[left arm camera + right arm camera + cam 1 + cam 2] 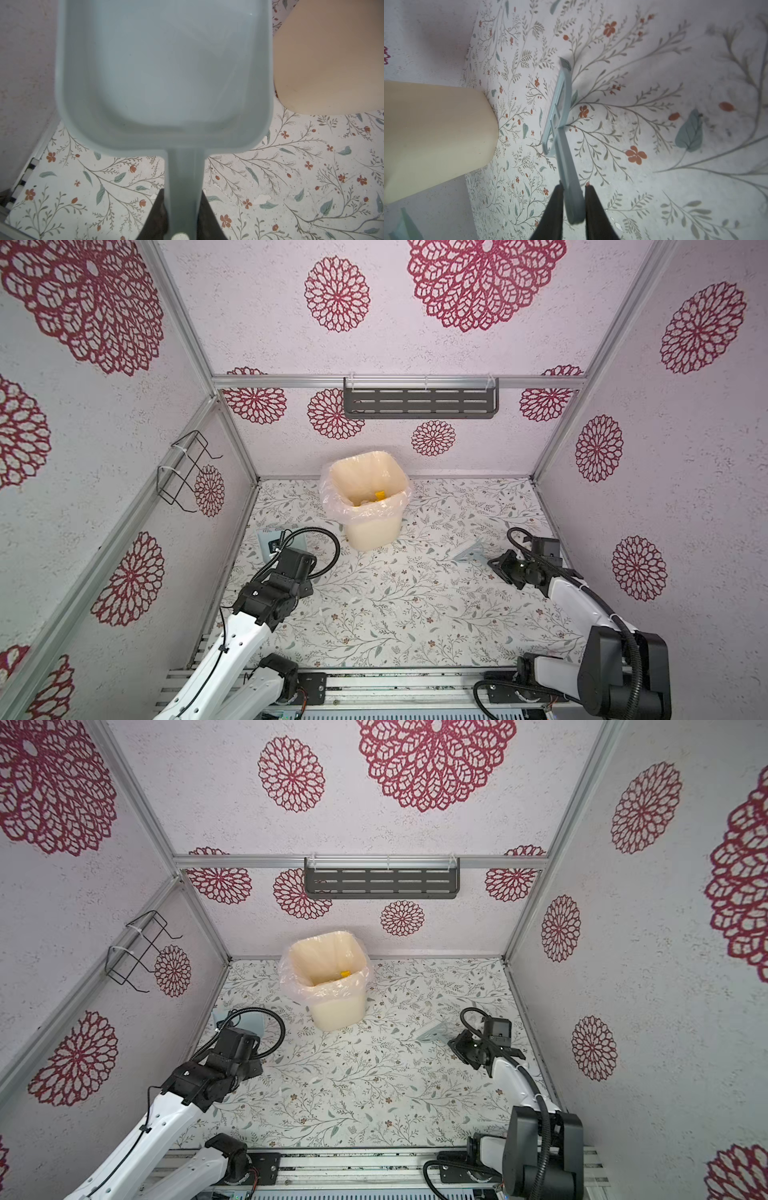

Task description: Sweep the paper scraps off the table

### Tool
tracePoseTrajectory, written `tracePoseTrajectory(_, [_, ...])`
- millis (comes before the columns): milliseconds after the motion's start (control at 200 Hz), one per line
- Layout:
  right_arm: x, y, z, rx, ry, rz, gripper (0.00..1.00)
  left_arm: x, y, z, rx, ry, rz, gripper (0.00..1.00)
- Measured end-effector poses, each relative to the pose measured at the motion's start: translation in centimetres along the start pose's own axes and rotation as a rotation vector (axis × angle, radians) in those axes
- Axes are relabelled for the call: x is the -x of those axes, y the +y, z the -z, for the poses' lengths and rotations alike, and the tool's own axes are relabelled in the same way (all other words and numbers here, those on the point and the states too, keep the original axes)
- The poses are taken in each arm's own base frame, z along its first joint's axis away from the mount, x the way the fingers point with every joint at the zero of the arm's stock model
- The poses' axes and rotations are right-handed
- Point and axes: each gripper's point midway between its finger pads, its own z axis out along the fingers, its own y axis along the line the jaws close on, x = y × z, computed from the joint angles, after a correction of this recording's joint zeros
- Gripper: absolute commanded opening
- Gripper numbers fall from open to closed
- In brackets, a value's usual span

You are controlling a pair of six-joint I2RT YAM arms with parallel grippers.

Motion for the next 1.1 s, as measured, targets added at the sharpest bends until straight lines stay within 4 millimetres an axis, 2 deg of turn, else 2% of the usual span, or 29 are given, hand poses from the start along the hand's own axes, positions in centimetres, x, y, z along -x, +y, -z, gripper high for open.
tracePoseTrajectory(185, [-1.0,-1.6,0.5,-0.084,0.024,-0.021,0.55,-2.5,-0.2,-4.2,-0.020,0.110,0.080,0.00])
tracePoseTrajectory(280, [-0.7,-1.7,1.2,-0.114,0.011,-0.006,0.59,-3.3,-0.7,-5.8,-0.035,0.148,0.099,0.00])
tracePoseTrajectory(460, [0.5,-0.3,3.0,-0.125,-0.039,0.057,0.62,-4.0,-1.8,-8.2,-0.061,0.197,0.125,0.00])
tracePoseTrajectory(545, [1.0,0.6,3.3,-0.125,-0.053,0.103,0.65,-4.7,-2.0,-9.2,-0.064,0.225,0.136,0.09])
tracePoseTrajectory(761, [0.7,3.5,3.0,-0.123,-0.078,0.319,0.81,-6.1,-2.3,-10.5,-0.068,0.268,0.150,0.44])
tracePoseTrajectory(916, [1.7,6.1,3.2,-0.122,-0.155,0.470,0.87,-6.2,-2.2,-10.6,-0.068,0.268,0.149,0.59])
tracePoseTrajectory(1031, [3.1,6.8,3.3,-0.139,-0.228,0.536,0.90,-5.9,-2.1,-10.2,-0.069,0.255,0.145,0.69])
tracePoseTrajectory(1101, [4.1,7.2,3.2,-0.155,-0.282,0.576,0.92,-4.9,-2.1,-9.3,-0.081,0.207,0.137,0.78])
